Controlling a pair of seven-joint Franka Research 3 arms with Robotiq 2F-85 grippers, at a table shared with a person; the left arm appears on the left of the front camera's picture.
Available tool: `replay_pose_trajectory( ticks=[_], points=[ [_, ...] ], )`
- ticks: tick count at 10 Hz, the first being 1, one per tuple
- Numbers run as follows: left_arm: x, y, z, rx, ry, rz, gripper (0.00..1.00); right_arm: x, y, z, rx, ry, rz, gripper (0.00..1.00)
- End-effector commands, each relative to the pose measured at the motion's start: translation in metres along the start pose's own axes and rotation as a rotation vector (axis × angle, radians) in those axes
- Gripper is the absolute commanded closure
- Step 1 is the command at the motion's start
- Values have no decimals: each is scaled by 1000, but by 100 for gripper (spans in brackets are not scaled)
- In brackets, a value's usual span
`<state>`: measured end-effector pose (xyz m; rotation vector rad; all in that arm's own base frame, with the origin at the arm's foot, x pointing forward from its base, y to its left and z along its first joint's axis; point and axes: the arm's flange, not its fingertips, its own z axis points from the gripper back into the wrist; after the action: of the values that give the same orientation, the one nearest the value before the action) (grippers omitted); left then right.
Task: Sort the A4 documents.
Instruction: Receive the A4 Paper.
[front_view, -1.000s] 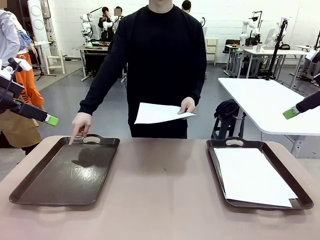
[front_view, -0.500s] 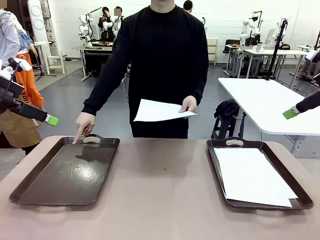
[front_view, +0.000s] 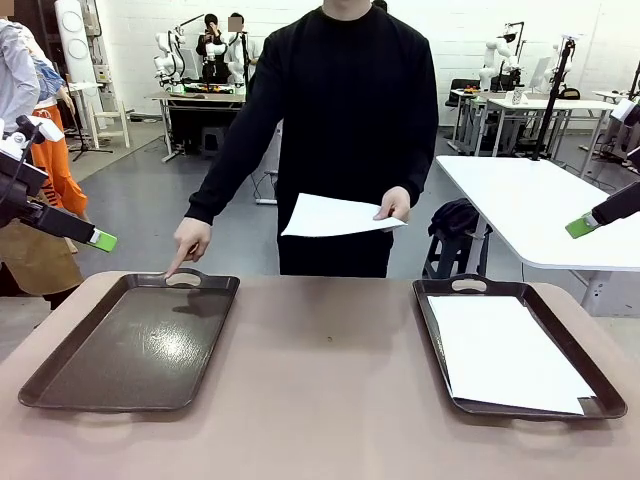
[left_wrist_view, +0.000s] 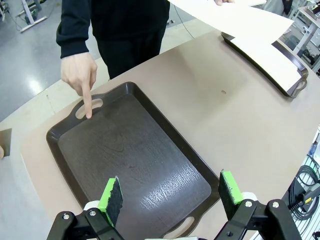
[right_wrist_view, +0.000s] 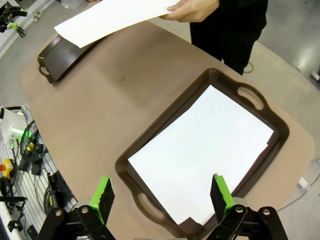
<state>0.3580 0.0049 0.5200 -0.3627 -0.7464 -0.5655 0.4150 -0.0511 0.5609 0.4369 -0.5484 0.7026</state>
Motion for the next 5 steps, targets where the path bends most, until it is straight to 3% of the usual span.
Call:
replay_pose_trajectory(
  ticks=[1, 5],
  points=[
    [-1, 2, -1, -11, -9, 1, 0, 1, 0, -1, 5, -2, 3, 0],
    [8, 1, -11, -30, 13, 0, 0, 1, 0, -1, 5, -2, 3, 0]
  ],
)
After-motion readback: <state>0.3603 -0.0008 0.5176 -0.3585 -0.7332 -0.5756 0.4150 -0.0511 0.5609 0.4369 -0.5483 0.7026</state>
